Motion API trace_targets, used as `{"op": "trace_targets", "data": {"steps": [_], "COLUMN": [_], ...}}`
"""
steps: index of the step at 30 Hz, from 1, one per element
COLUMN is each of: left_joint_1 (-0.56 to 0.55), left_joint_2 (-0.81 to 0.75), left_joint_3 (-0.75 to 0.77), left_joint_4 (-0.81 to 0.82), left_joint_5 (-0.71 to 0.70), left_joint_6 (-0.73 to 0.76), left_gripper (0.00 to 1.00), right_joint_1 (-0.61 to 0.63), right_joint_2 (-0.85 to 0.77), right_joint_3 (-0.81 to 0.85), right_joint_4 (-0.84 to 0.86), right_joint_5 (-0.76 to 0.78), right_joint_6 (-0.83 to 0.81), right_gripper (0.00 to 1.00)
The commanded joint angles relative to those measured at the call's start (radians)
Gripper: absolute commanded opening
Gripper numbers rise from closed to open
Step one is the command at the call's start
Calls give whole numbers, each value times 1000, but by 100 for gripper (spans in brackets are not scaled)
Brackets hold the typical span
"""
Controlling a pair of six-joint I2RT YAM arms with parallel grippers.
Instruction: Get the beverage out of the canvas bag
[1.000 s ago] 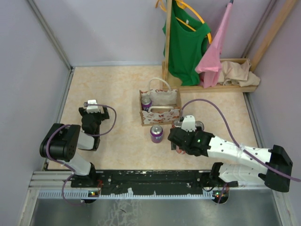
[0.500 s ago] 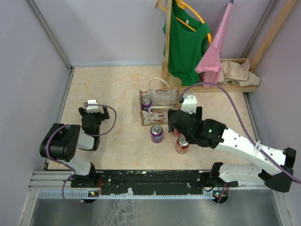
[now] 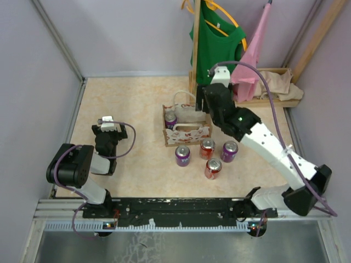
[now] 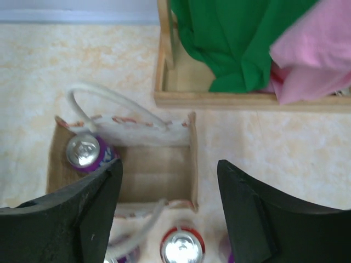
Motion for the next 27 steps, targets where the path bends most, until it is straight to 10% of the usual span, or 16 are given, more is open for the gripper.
{"op": "trace_targets", "data": {"steps": [1, 16, 27], "left_joint_1": [1, -1, 1], "left_joint_2": [8, 7, 7], "left_joint_3": [-6, -6, -6], "left_joint_4": [40, 40, 40], "left_joint_5": [-7, -7, -7], "left_joint_6": [-10, -9, -9], "left_gripper": [100, 100, 100], "right_joint_1": [-59, -55, -32], "right_joint_2": [134, 332, 518], "right_joint_3": [159, 158, 209], "right_joint_4": [135, 140, 131], "right_joint_5": [-182, -499, -524], "right_joint_6": [-88, -40, -46], "right_gripper": [65, 49, 76]}}
